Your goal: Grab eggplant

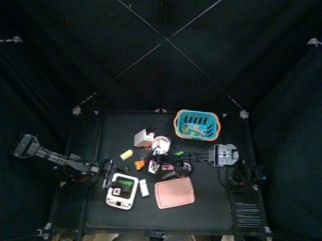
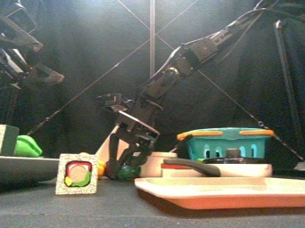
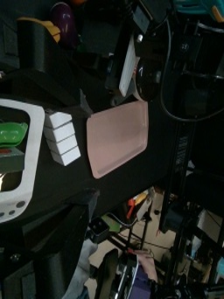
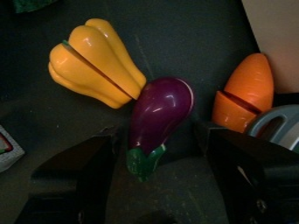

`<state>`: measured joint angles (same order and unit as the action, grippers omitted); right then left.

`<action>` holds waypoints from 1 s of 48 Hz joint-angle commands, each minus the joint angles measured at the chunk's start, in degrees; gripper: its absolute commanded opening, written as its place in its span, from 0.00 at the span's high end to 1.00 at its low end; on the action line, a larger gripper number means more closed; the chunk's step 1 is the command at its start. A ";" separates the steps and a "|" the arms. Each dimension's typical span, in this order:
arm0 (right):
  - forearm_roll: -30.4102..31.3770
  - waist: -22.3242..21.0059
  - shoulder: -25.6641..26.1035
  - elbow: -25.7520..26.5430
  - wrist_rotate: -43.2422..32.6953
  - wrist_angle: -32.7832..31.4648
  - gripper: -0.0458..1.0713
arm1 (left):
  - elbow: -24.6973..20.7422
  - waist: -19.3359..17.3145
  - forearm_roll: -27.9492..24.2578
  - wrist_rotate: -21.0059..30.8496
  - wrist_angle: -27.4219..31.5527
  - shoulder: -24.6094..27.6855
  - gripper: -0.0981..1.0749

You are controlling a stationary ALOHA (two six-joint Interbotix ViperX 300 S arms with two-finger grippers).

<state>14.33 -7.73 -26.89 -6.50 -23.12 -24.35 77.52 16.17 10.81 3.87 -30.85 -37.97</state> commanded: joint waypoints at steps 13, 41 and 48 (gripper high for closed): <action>0.09 -0.35 1.05 1.49 0.09 0.18 0.13 | -0.97 0.18 -0.09 -0.09 -0.53 0.09 0.07; 0.18 -0.35 3.34 1.32 0.09 0.18 0.39 | -0.44 0.18 0.97 -0.09 -0.44 0.09 0.07; 0.18 0.09 4.66 0.97 0.09 -0.09 0.39 | -0.35 0.18 0.97 -0.09 -0.53 0.09 0.07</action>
<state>14.41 -7.65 -26.19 -6.50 -23.12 -24.43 77.70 16.17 11.69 3.87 -30.85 -37.97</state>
